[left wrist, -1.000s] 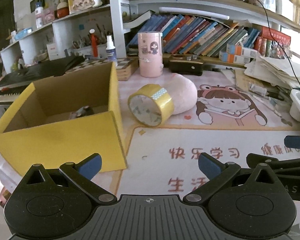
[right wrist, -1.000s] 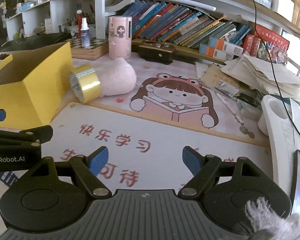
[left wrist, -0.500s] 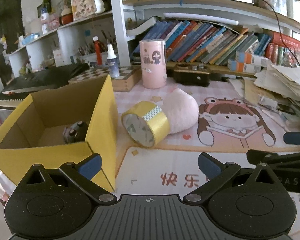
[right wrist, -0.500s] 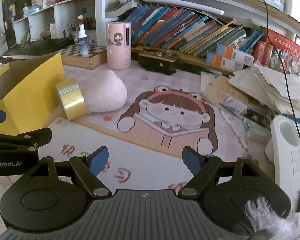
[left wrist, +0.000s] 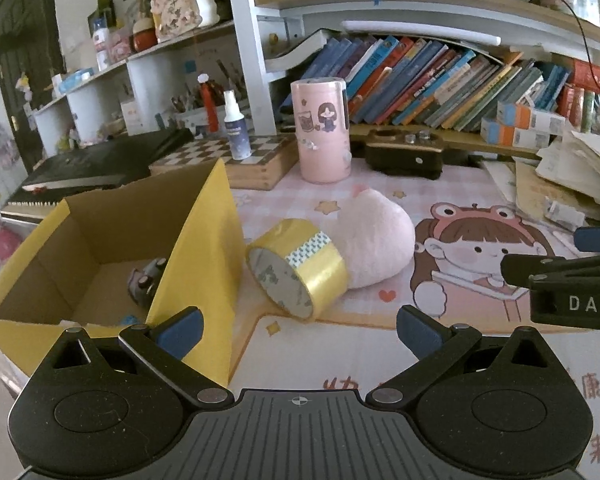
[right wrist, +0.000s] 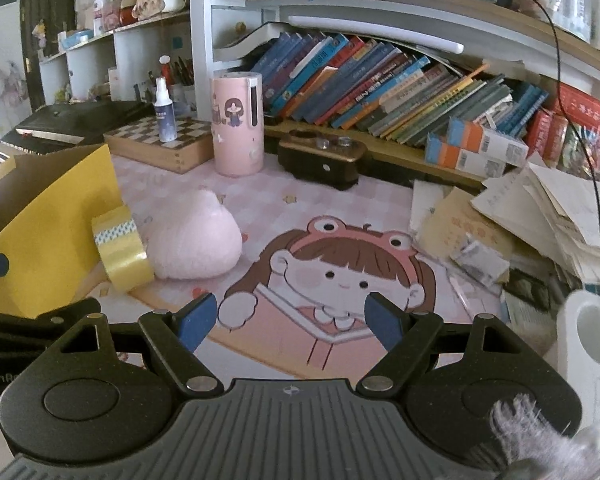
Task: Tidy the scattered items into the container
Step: 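Approach the yellow tape roll with the left tool and pink plush with the right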
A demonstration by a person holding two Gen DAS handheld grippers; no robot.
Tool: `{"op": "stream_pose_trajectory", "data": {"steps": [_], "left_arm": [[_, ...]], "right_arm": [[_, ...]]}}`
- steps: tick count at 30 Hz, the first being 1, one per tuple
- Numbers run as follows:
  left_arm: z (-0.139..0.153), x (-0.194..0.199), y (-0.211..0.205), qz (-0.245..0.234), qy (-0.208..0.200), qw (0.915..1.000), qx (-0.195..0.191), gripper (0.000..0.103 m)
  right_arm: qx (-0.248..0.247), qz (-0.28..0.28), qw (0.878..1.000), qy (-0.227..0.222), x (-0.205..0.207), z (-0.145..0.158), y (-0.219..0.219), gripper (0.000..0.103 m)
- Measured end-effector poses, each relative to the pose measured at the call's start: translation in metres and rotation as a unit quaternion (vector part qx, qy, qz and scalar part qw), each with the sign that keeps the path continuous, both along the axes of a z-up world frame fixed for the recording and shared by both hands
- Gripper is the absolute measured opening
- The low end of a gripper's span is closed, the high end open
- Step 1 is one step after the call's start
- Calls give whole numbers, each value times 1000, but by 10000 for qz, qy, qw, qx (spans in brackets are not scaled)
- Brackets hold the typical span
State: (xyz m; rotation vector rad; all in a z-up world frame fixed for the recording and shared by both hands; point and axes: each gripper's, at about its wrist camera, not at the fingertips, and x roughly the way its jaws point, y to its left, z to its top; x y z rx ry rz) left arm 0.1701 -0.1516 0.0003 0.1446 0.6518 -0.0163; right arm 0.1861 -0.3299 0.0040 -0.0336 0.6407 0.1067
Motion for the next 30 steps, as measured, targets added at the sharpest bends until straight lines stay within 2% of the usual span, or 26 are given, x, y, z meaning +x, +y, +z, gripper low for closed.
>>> {"op": "stream_pose_trajectory", "data": {"steps": [5,11,13,17,20,22,30], "left_arm": [[1,12,-4,12,-29,10000,-36,103],[1,26,-14,11,-104,9997,227,102],[-1,31,-16,5,-73,9996,256,94],[-4,45,-24,52,-11,9992,399,91],[-8,55,-30,183,101,9988,452,90],[-12,62,-31,335,188,9984,420,84],[-24,86,-28,796,411,9957,230,82]], "right_arm": [[64,113,9999,-42,18,1,-3,80],[182,256,9995,-97,36,4,-4,80],[223,303,9992,-113,40,5,-4,80],[311,357,9988,-116,48,6,-4,80],[325,379,9987,-117,52,6,-5,80],[321,390,9987,-111,53,6,-5,80],[307,386,9988,-62,59,3,-8,80]]}}
